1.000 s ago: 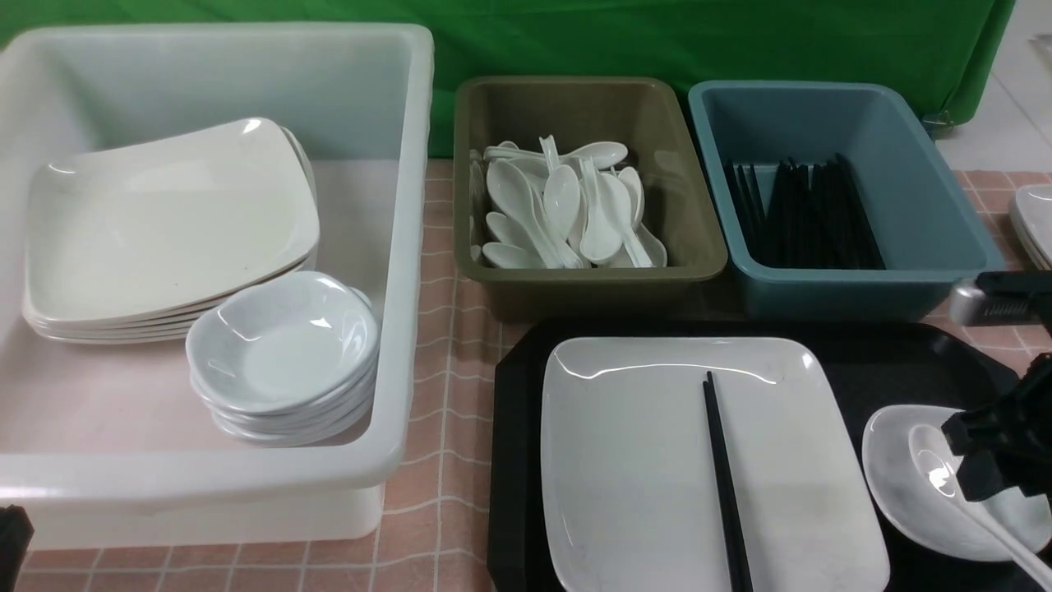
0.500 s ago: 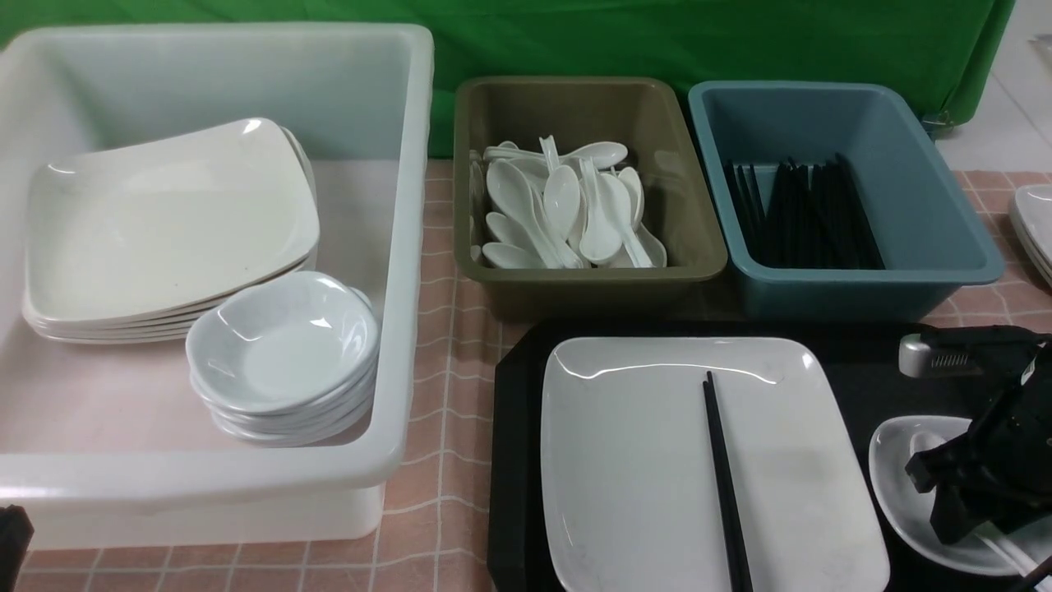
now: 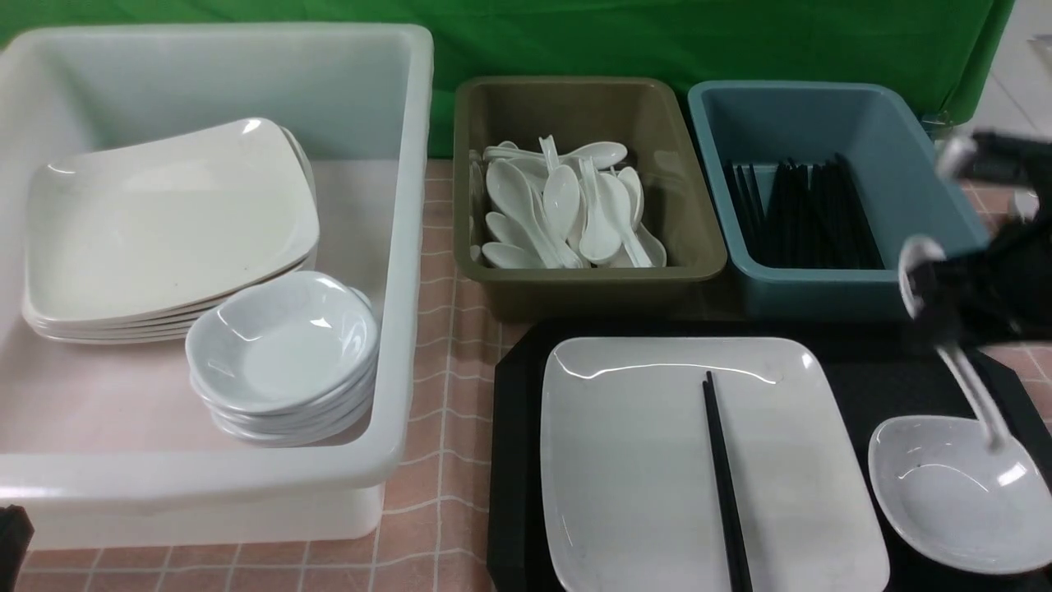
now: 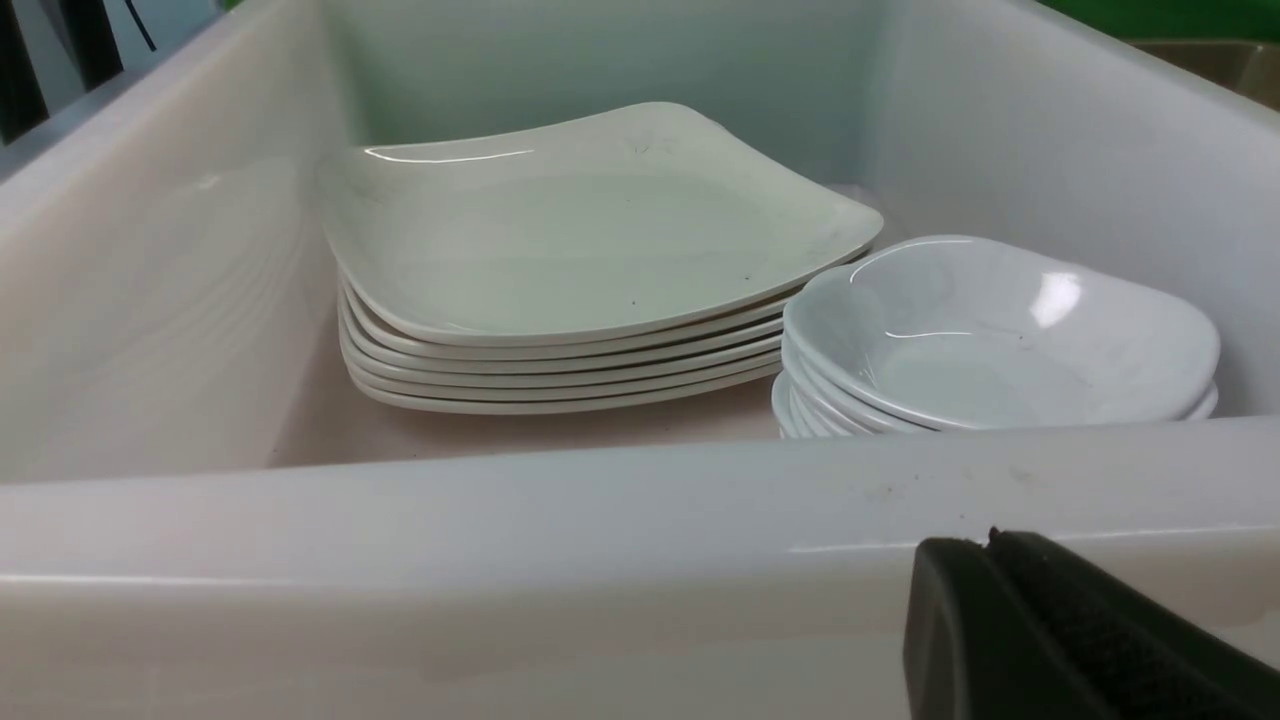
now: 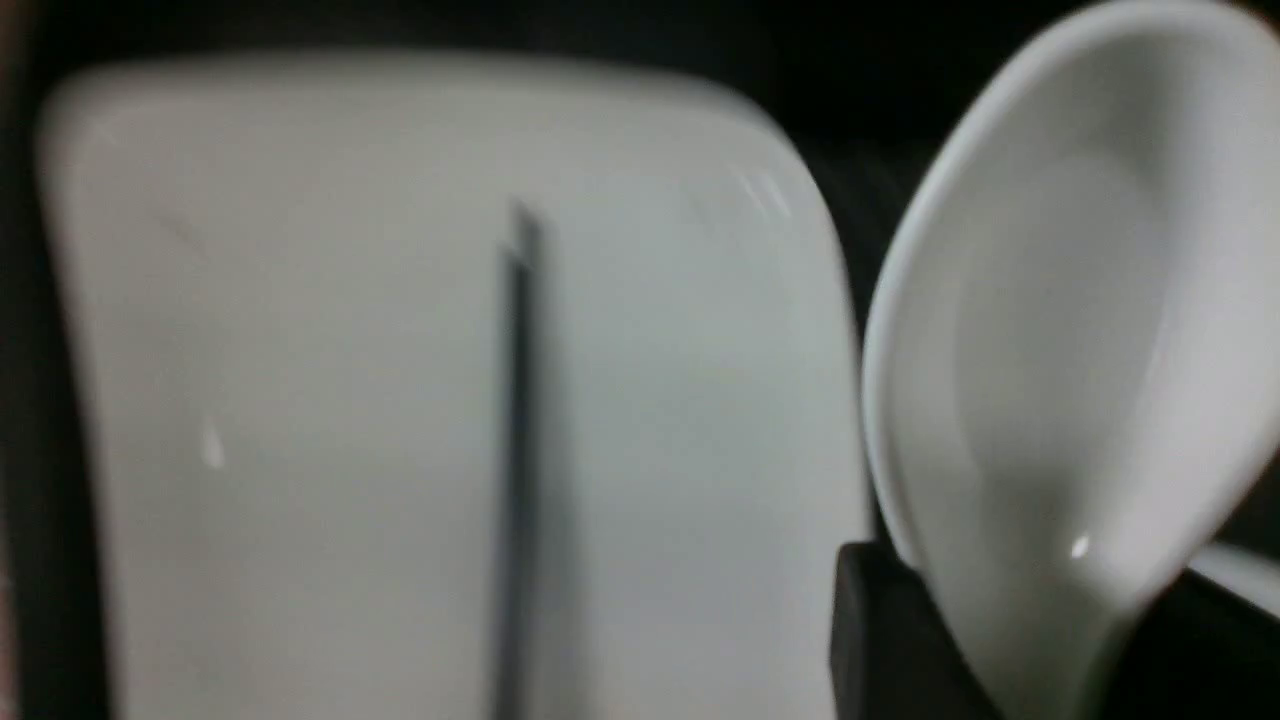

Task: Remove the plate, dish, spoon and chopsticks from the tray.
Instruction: Use the right arm to grab a soup spoon from the plate, then use the right arm to put the soup spoon into the small storage box in the middle, then use the right arm to grab a pair of chopsticks from the plate

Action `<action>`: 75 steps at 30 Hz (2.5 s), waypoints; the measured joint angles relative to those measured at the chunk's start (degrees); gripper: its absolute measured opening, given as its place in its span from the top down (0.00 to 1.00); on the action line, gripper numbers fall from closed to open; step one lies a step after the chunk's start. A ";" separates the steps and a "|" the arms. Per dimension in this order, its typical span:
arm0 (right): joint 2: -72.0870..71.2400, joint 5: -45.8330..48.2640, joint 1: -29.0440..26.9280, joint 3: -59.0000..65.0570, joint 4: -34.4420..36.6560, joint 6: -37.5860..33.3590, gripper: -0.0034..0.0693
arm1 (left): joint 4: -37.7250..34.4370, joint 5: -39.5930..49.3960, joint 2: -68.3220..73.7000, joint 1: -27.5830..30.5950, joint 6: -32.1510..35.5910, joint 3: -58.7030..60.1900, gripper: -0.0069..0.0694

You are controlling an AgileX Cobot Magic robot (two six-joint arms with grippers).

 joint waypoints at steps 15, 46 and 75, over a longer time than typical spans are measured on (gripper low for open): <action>32.44 -20.60 18.30 -38.53 11.35 -8.31 0.41 | 0.00 0.00 0.00 0.00 -0.04 0.00 0.90; -2.05 15.60 20.93 5.48 -4.58 11.88 0.63 | -0.30 0.01 0.00 0.00 0.01 0.00 0.90; 13.38 -2.48 23.36 11.78 -13.11 18.92 0.73 | -0.30 0.01 0.00 0.00 -0.05 0.00 0.90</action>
